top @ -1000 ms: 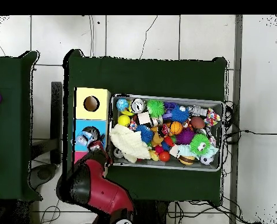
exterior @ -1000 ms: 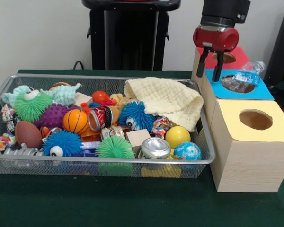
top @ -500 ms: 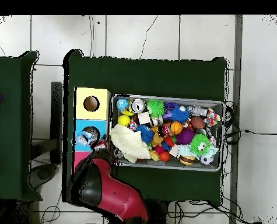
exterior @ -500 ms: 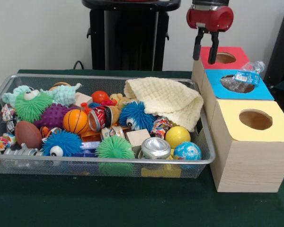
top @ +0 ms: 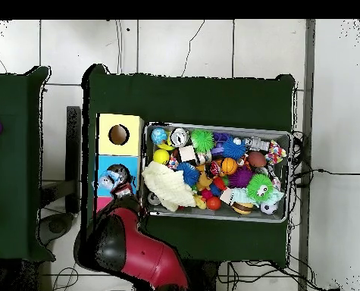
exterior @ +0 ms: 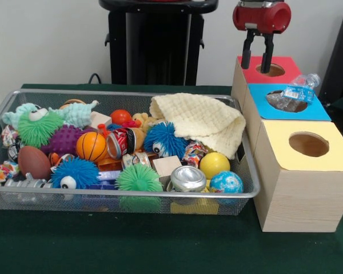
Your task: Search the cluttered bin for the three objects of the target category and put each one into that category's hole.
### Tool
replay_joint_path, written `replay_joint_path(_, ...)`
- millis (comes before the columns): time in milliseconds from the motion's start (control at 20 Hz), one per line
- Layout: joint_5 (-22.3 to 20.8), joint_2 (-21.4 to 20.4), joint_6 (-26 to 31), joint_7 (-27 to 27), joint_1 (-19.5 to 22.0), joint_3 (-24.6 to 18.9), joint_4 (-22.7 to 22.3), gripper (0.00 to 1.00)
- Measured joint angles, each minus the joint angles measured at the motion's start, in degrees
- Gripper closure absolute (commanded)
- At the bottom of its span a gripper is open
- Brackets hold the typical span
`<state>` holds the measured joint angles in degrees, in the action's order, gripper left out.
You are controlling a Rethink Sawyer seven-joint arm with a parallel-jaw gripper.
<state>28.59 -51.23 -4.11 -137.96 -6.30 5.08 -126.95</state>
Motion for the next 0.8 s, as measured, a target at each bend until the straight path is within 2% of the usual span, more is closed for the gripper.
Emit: replay_joint_path(800,-1.83,3.38,-0.51,0.0,0.37,-0.51,0.02,0.0)
